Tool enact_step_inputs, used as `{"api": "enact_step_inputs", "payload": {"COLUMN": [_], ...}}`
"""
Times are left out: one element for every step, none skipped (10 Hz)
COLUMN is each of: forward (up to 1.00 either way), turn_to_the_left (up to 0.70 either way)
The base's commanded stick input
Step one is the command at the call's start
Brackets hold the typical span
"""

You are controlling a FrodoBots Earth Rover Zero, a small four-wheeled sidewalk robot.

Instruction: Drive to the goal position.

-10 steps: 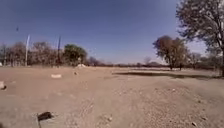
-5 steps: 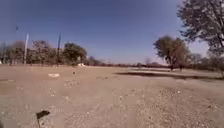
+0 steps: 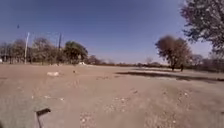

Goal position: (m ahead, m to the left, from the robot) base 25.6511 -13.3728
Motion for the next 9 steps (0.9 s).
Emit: {"api": "enact_step_inputs", "payload": {"forward": [0.5, 0.5, 0.5, 0.5, 0.5, 0.5, 0.5, 0.5, 0.5], "turn_to_the_left": [0.0, 0.0, 0.0, 0.0, 0.0, 0.0, 0.0, 0.0, 0.0]}}
